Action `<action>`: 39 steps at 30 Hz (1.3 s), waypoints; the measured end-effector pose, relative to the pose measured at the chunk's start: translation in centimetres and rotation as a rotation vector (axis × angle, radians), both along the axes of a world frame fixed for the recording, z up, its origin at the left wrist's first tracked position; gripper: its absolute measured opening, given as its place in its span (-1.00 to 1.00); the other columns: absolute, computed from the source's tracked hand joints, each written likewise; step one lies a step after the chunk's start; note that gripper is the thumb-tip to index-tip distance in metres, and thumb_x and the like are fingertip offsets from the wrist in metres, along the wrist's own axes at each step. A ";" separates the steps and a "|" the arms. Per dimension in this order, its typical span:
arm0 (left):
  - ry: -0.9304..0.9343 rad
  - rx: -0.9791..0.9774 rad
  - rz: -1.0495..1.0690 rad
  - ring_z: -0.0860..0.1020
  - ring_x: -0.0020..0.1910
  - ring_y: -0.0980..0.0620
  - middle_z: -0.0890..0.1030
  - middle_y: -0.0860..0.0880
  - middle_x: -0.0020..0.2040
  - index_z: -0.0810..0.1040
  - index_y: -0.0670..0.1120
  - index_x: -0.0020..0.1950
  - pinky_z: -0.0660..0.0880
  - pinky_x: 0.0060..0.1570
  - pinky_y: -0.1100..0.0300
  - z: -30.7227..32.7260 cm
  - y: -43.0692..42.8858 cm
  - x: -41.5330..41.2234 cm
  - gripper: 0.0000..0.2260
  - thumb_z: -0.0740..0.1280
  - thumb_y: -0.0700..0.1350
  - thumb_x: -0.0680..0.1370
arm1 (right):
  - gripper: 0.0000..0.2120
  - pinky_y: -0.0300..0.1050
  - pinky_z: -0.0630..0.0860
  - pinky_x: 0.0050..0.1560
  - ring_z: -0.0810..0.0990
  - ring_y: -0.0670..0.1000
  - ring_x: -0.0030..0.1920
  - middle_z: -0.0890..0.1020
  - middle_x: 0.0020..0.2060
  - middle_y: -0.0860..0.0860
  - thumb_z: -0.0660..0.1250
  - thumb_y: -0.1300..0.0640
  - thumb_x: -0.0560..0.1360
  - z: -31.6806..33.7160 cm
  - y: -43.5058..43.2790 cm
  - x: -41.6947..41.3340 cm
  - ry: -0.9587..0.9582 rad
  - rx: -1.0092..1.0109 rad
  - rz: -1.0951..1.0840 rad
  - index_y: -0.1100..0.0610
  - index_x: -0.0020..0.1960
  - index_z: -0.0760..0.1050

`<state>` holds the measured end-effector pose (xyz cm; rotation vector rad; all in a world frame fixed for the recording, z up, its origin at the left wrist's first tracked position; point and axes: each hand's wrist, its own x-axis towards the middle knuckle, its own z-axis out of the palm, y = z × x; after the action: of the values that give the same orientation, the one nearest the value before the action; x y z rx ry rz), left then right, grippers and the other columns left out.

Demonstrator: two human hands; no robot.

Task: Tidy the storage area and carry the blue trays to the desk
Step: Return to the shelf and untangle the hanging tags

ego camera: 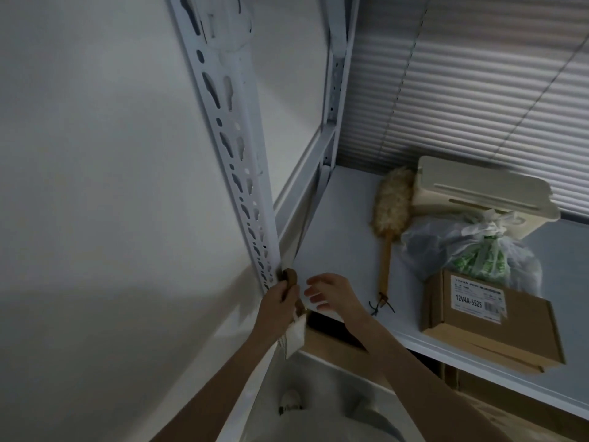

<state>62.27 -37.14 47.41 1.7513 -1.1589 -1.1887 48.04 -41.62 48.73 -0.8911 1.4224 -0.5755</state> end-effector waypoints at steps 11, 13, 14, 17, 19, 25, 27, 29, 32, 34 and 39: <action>0.209 -0.165 -0.275 0.51 -0.33 0.02 0.54 -0.11 -0.32 0.49 -0.33 -0.12 0.49 -0.23 0.13 8.3 0.2 -0.8 -0.78 0.20 -0.24 0.66 | -0.66 -0.03 0.56 0.08 0.66 0.08 -0.05 0.70 -0.01 0.12 0.38 -0.06 0.50 9.1 -2.4 -1.3 -0.534 0.093 0.111 0.19 0.09 0.62; 0.230 -0.165 -0.268 0.46 -0.39 0.04 0.50 -0.03 -0.38 0.48 -0.22 -0.17 0.44 -0.29 0.15 8.8 0.0 -1.3 -0.77 0.19 -0.24 0.67 | -0.57 0.02 0.54 0.10 0.62 0.13 -0.07 0.66 -0.01 0.16 0.50 0.01 0.37 10.9 -3.0 -2.5 -0.711 0.089 0.050 0.23 0.13 0.58; 0.225 -0.167 -0.270 0.45 -0.40 0.05 0.47 0.02 -0.42 0.48 -0.20 -0.17 0.42 -0.29 0.13 8.8 0.0 -1.5 -0.77 0.19 -0.24 0.67 | -0.54 0.05 0.54 0.13 0.60 0.14 -0.07 0.64 -0.02 0.17 0.52 0.04 0.34 11.5 -3.4 -3.1 -0.777 0.083 0.016 0.24 0.15 0.55; 0.227 -0.188 -0.287 0.43 -0.45 0.08 0.42 0.06 -0.47 0.48 -0.22 -0.15 0.44 -0.25 0.04 9.0 -0.2 -2.0 -0.79 0.18 -0.23 0.67 | -0.71 0.11 0.52 0.15 0.57 0.16 -0.09 0.59 -0.09 0.19 0.35 0.13 0.50 12.7 -4.8 -5.1 -0.815 -0.045 -0.038 0.26 0.17 0.50; 0.275 -0.189 -0.260 0.40 -0.49 0.05 0.37 -0.01 -0.48 0.49 -0.24 -0.14 0.46 -0.27 0.06 9.7 -0.4 -2.6 -0.78 0.18 -0.26 0.67 | -0.85 -0.05 0.57 -0.16 0.60 0.09 -0.22 0.61 -0.21 0.13 0.26 0.20 0.56 12.5 -6.2 -6.4 -0.687 -0.118 -0.052 0.25 0.07 0.50; 0.582 -0.128 -0.043 0.32 -0.49 -0.04 0.36 -0.09 -0.50 0.50 -0.24 -0.17 0.44 -0.37 0.14 11.7 -2.5 -4.1 -0.75 0.20 -0.18 0.67 | -0.91 -0.37 0.48 -0.45 0.60 -0.17 -0.48 0.63 -0.37 0.06 0.36 0.30 0.55 9.9 -5.5 -10.8 0.130 -0.274 0.047 0.33 -0.05 0.59; 0.711 -0.062 0.022 0.31 -0.52 -0.03 0.38 -0.08 -0.53 0.48 -0.23 -0.20 0.42 -0.39 0.16 12.0 -4.0 -4.9 -0.73 0.20 -0.16 0.66 | -0.88 -0.26 0.62 -0.17 0.71 -0.11 -0.23 0.73 -0.17 0.11 0.40 0.22 0.54 9.9 -2.9 -10.6 -0.001 -0.223 0.143 0.22 0.05 0.65; 0.824 -0.001 0.066 0.31 -0.55 0.00 0.37 -0.07 -0.53 0.47 -0.22 -0.22 0.41 -0.41 0.17 12.6 -5.0 -5.9 -0.71 0.19 -0.16 0.67 | -0.82 -0.12 0.60 0.02 0.70 -0.02 -0.05 0.73 -0.04 0.07 0.40 0.06 0.54 9.6 -0.9 -9.8 0.087 -0.269 0.368 0.11 0.09 0.66; 0.860 0.008 0.094 0.36 -0.50 0.00 0.40 -0.06 -0.50 0.48 -0.20 -0.22 0.44 -0.43 0.19 13.2 -6.3 -7.1 -0.71 0.18 -0.16 0.67 | -0.70 -0.28 0.54 -0.13 0.65 -0.12 -0.09 0.68 -0.06 -0.03 0.41 -0.05 0.52 9.1 0.9 -8.3 0.211 -0.399 0.423 0.11 0.15 0.60; 0.829 0.021 0.158 0.42 -0.49 0.00 0.43 -0.07 -0.47 0.49 -0.20 -0.21 0.45 -0.41 0.18 13.3 -7.3 -7.5 -0.73 0.19 -0.18 0.67 | -0.73 -0.35 0.53 -0.23 0.65 -0.20 -0.16 0.68 -0.10 -0.06 0.45 0.01 0.51 8.7 1.6 -7.9 0.158 -0.443 0.304 0.13 0.13 0.59; 0.774 0.076 0.246 0.51 -0.57 0.03 0.51 -0.08 -0.52 0.47 -0.22 -0.23 0.51 -0.37 0.17 13.8 -8.6 -8.8 -0.73 0.20 -0.22 0.66 | -0.81 -0.30 0.59 -0.23 0.65 -0.15 -0.17 0.67 -0.12 -0.04 0.44 0.13 0.52 8.1 1.6 -7.5 0.063 -0.412 0.132 0.13 0.11 0.57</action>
<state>53.48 -45.78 61.22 1.2338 -0.4298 -1.5583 40.55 -40.03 56.83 -1.3289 1.3101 -0.7602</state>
